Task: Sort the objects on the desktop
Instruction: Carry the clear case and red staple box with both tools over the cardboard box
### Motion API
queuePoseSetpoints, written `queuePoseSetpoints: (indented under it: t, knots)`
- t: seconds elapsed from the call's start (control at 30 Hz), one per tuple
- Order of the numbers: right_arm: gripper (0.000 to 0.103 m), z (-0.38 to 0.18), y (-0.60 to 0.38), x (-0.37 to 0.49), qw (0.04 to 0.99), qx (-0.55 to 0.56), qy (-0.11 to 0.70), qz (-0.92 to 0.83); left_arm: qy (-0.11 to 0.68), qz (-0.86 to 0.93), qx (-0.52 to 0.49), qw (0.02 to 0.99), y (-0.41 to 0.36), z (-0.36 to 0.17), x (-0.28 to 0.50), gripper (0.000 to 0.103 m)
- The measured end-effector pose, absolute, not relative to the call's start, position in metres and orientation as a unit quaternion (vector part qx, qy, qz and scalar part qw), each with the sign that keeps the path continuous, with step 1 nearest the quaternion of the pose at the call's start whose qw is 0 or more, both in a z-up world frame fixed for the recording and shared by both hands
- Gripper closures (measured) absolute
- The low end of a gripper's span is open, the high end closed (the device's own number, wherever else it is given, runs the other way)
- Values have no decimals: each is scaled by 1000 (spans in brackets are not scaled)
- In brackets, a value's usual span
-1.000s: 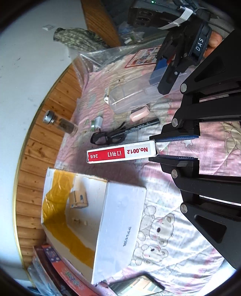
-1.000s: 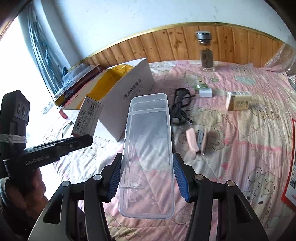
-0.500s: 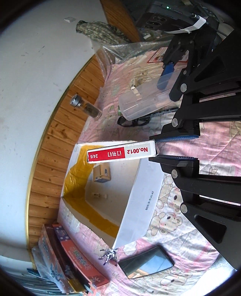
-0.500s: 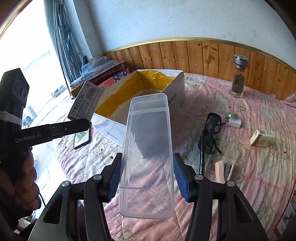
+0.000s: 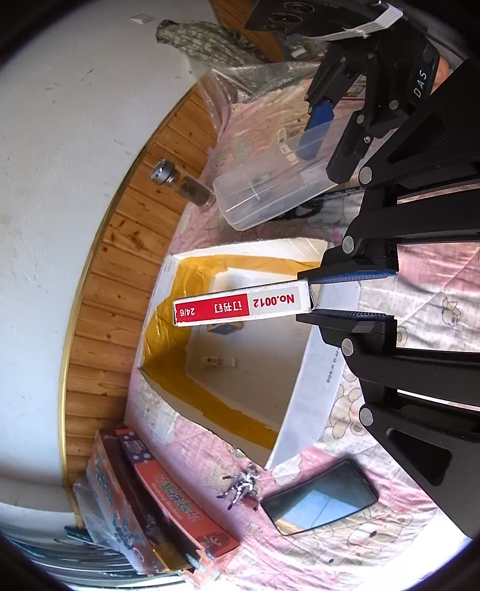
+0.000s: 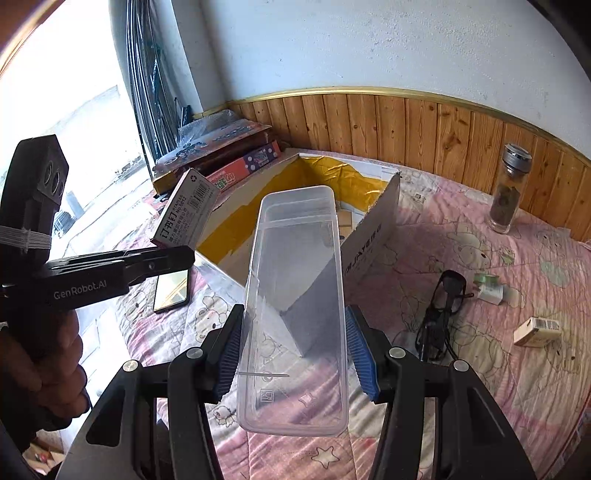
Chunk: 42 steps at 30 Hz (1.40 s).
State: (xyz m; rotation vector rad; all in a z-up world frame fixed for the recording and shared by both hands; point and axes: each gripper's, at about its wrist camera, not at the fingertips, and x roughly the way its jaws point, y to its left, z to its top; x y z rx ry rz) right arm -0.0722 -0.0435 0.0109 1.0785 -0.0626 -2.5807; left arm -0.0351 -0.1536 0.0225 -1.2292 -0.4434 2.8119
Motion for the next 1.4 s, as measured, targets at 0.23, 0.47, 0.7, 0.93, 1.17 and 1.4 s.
queuePoseSetpoints:
  t: [0.23, 0.47, 0.7, 0.93, 1.17, 1.4]
  knots:
    - [48, 19, -57, -103, 185, 384, -9, -904, -137, 907, -399, 17, -162, 28, -56, 90]
    - [48, 16, -68, -139, 199, 402, -5, -894, -152, 897, -414, 12, -178, 23, -81, 90]
    - [48, 9, -74, -179, 206, 425, -5, -882, -180, 879, -442, 8, -200, 10, -108, 90]
    - [48, 0, -84, -223, 199, 453, 8, -869, -198, 853, -483, 13, -213, -8, -137, 90]
    - [48, -9, -99, -265, 187, 485, 28, -854, -199, 836, -512, 12, -225, -20, -161, 90]
    - [48, -22, -113, -305, 173, 519, 55, -835, -190, 814, -548, 20, -234, -34, -176, 90]
